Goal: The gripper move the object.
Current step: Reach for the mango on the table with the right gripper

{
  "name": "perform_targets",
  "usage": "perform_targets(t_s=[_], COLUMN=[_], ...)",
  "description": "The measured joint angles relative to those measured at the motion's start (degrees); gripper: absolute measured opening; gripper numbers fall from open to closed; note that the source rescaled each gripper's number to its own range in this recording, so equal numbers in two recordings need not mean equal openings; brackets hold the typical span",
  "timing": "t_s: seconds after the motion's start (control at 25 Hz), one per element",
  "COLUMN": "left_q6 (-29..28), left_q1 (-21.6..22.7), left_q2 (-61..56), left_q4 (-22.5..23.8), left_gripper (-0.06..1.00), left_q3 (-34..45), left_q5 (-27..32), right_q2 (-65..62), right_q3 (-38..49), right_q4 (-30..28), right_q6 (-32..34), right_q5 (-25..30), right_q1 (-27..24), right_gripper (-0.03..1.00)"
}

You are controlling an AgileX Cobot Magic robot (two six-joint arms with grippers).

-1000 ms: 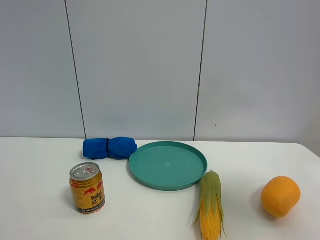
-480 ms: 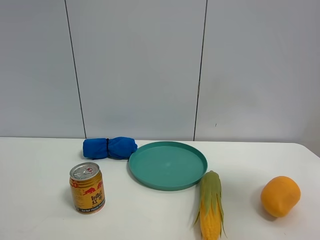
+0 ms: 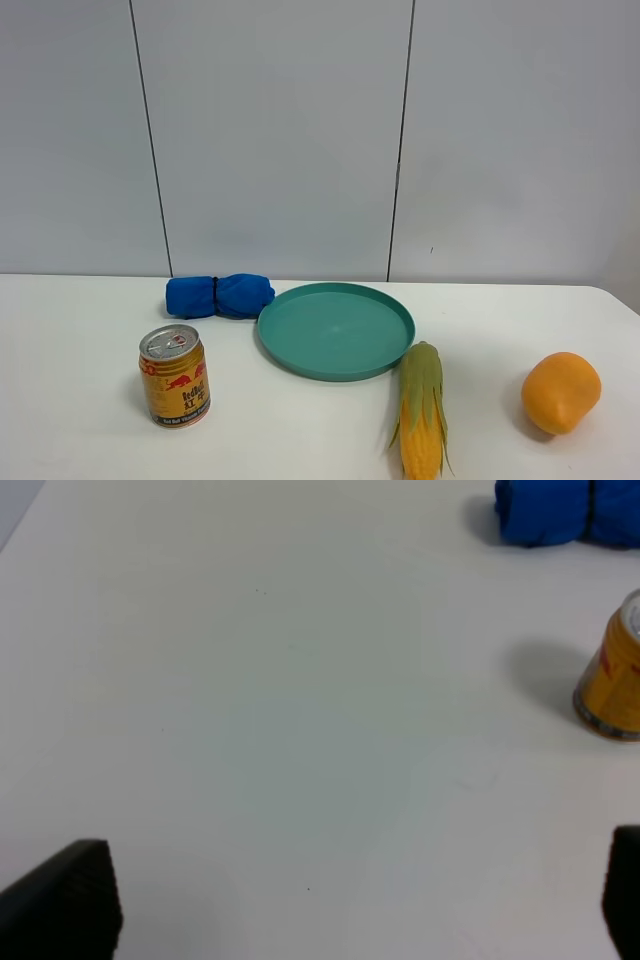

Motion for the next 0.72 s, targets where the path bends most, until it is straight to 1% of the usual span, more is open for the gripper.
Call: perform_targets(t_s=[0.24,0.44,0.72], left_q6=[0.0,0.0,0.0], left_q1=[0.0,0.0,0.0], left_q2=[0.0,0.0,0.0], left_q4=[0.0,0.0,0.0], left_gripper=[1.00,1.00,1.00], left_q3=[0.0,0.0,0.0], left_q5=[0.0,0.0,0.0], right_q2=[2.7,9.6,16.1], right_q3=[0.3,0.8,0.8], right_q4=[0.8,2.0,2.3], right_q6=[4.2,4.5,4.5], right_q5=[0.2,2.7,2.5], right_q1=[0.0,0.0,0.0], right_gripper=[0.70,0.70,0.70])
